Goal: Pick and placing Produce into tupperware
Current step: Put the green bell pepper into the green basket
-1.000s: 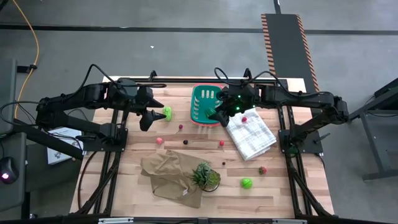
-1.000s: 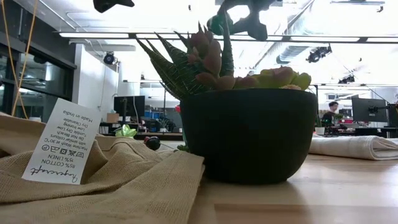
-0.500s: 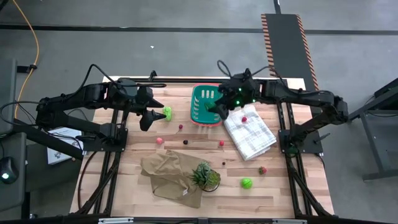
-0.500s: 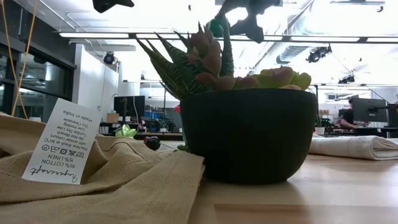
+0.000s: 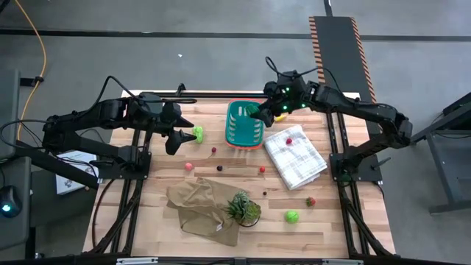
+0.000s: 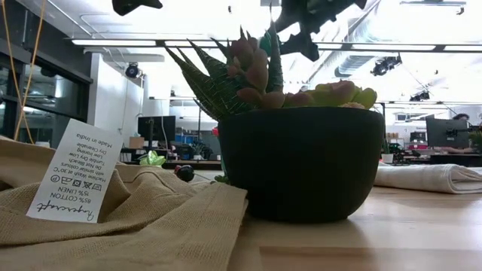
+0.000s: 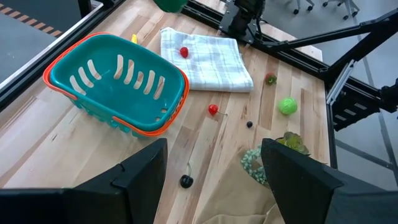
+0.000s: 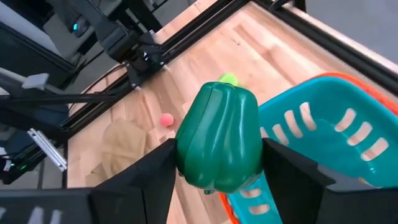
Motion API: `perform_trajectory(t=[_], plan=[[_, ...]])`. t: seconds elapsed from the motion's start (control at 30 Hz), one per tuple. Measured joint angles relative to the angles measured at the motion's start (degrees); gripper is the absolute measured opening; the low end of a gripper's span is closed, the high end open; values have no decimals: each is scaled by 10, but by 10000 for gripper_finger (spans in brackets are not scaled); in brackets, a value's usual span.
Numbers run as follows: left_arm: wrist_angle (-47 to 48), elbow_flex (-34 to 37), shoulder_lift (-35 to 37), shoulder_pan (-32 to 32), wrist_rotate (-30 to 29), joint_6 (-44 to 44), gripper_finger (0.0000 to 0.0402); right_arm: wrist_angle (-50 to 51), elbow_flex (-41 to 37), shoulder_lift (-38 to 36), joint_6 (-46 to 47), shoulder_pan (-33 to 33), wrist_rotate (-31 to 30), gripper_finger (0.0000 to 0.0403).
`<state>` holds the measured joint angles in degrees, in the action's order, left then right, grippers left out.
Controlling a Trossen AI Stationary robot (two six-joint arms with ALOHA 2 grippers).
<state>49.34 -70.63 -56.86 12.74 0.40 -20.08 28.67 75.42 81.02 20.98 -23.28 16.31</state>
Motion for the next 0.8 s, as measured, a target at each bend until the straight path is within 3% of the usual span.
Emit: perform_trajectory(t=[0.5, 0.8], plan=[[0, 0, 0, 0, 0, -13, 248, 2, 0, 0, -40, -86, 67, 210], [0, 0, 0, 0, 0, -14, 248, 0, 0, 0, -42, -90, 81, 210]])
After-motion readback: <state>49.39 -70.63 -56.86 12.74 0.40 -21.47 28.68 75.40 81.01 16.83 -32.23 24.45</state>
